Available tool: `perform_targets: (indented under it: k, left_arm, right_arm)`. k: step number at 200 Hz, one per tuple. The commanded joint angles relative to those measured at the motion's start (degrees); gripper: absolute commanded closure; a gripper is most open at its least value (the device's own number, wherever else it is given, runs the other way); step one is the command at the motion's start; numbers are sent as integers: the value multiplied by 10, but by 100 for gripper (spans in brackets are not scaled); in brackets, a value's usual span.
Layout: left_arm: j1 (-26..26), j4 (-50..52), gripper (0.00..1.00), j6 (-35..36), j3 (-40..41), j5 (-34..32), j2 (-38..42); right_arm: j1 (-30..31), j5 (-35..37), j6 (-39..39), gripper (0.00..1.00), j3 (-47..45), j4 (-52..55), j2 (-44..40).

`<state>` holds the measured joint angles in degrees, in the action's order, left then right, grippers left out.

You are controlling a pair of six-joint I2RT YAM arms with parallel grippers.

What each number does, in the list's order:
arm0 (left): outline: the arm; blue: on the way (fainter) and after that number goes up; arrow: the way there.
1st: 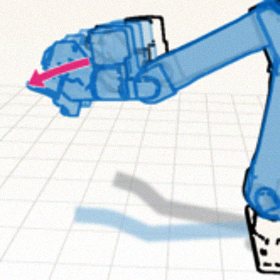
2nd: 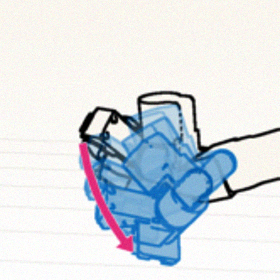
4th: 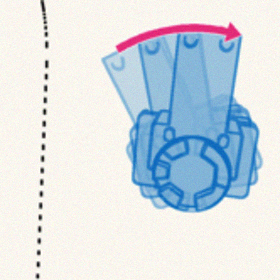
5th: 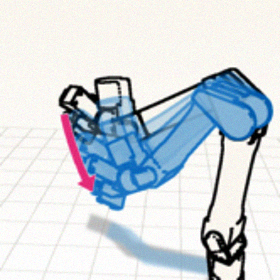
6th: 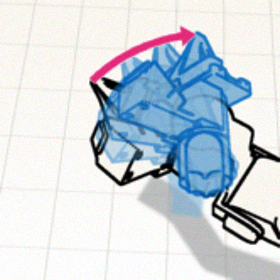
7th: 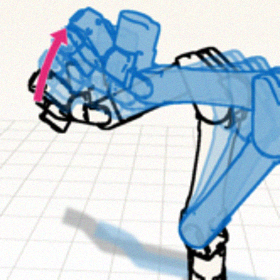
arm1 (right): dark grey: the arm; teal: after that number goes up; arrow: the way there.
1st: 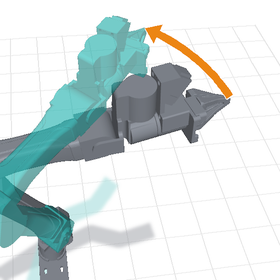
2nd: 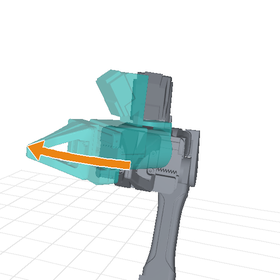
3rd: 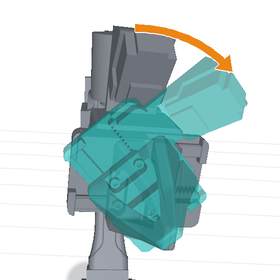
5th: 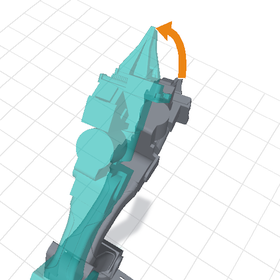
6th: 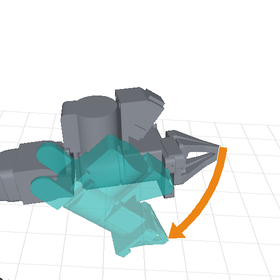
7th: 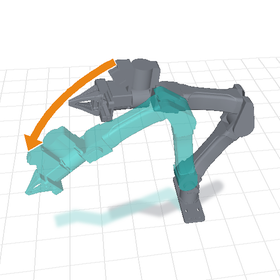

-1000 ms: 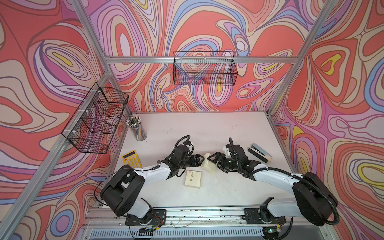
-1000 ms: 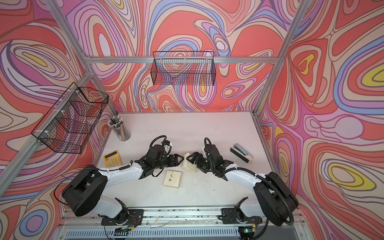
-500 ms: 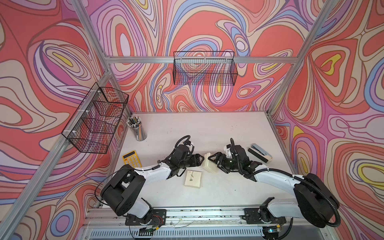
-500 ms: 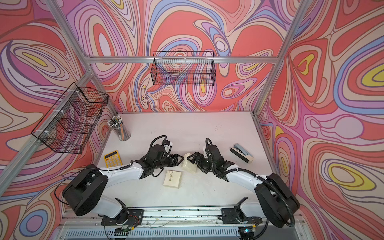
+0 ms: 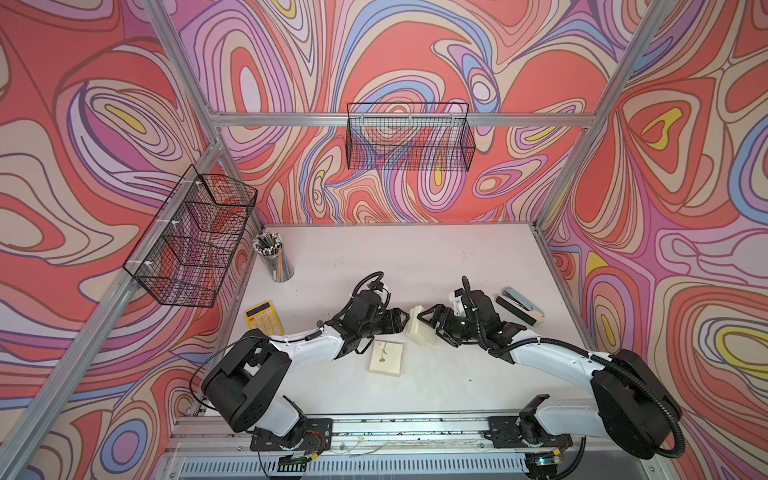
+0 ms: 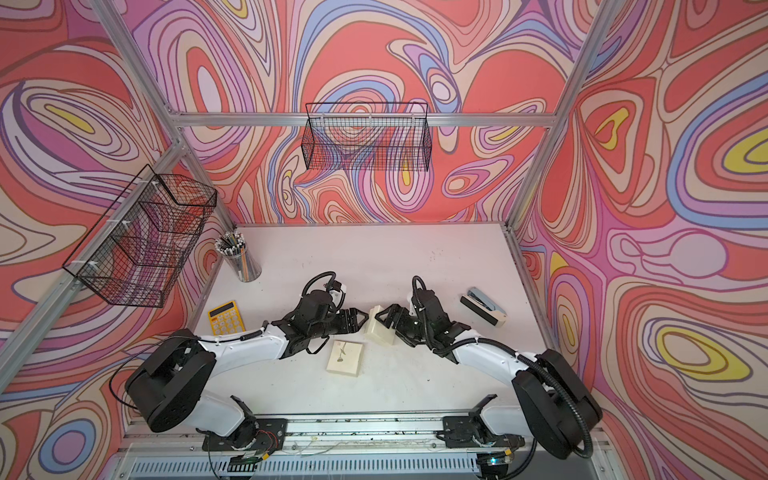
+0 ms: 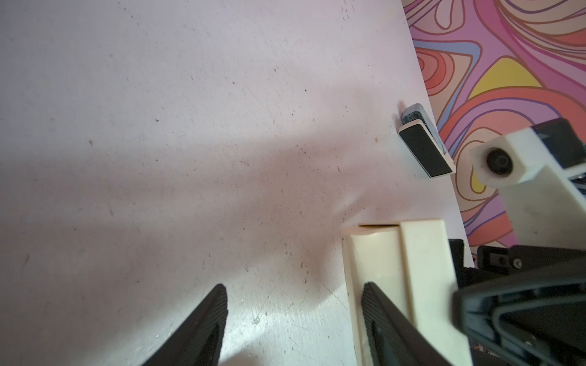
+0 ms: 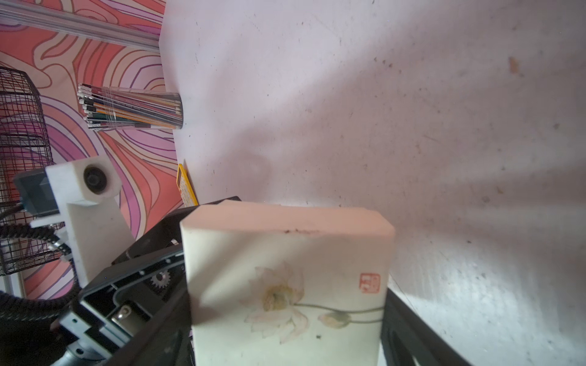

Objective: Take the rings out of the lift-off lid box
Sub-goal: Open the lid on the jewelry box.

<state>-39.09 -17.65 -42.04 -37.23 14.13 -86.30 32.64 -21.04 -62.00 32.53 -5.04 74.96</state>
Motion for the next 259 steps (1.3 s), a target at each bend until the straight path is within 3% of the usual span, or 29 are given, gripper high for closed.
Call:
perform_targets:
  k: [1, 85, 192, 259]
  left_arm:
    - [-21, 54, 30, 10, -2, 18, -30]
    - [-21, 56, 31, 10, -7, 19, -49]
    - [-20, 70, 29, 10, -21, 11, -52]
    - [10, 61, 27, -1, -22, 29, -40]
  right_arm:
    - [5, -42, -4, 22, 18, -111, -36]
    - [2, -35, -8, 22, 15, -109, -42]
    - [2, 12, 45, 22, 24, -9, -30]
    - [-2, 22, 48, 22, 1, -18, -19]
